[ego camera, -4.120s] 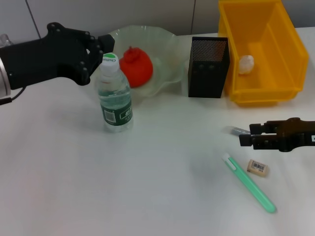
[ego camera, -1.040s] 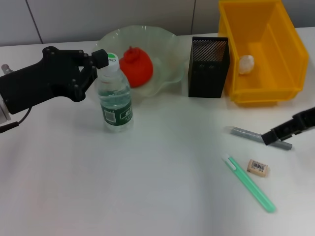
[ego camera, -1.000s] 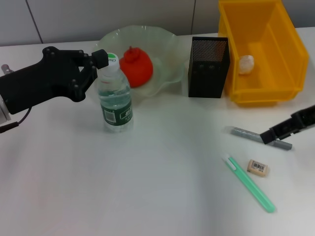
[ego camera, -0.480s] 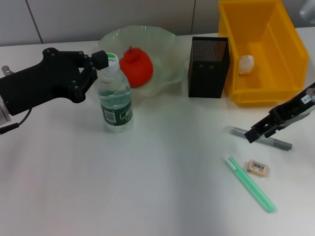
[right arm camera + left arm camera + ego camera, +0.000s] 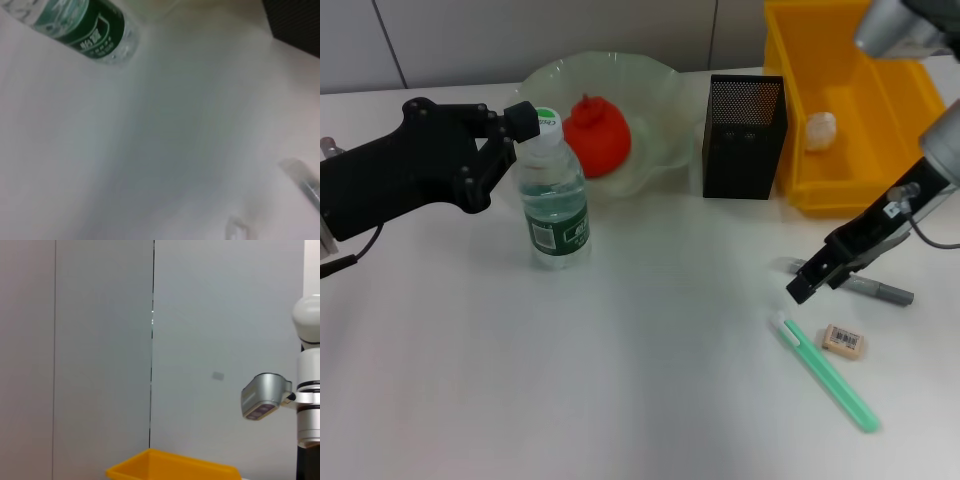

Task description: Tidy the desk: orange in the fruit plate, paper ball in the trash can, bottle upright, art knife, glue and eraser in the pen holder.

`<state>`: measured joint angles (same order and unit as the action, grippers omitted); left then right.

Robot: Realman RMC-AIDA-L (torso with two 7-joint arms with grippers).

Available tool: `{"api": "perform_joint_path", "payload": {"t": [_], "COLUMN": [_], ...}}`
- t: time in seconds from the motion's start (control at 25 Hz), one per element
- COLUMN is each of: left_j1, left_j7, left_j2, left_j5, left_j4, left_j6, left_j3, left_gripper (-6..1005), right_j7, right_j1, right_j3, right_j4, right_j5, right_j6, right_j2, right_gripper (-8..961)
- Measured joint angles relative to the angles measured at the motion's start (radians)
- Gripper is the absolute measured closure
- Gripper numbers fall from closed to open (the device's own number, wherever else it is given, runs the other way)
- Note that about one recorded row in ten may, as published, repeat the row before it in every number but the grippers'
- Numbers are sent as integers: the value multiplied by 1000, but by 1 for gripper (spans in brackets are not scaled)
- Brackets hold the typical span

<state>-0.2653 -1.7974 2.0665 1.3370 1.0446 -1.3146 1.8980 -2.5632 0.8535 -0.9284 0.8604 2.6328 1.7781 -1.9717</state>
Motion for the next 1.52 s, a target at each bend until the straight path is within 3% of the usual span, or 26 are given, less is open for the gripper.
{"api": "perform_joint_path", "payload": {"t": [0.48,0.92,1.52], "left_j1": [-1,0,-3], "left_j7": [-6,-8,-33], "left_j2": [1,2,3], "left_j5": [-2,-5,-25], "left_j4": [-13,-28,-56], "left_j6": [-4,-2,-8], "left_j3": [5,16,27], "left_gripper": [1000,1000,1000], "right_j7": [-69,-78,-115], "right_j1": [42,63,106], "right_j3": [-69,-71,-76], "right_j4": [-38,-113,-147], "right_j5": [26,30,109], "right_j6": [-41,-110,-108], "right_j2": [-11,-37,-54], "right_gripper": [299,299,300]}}
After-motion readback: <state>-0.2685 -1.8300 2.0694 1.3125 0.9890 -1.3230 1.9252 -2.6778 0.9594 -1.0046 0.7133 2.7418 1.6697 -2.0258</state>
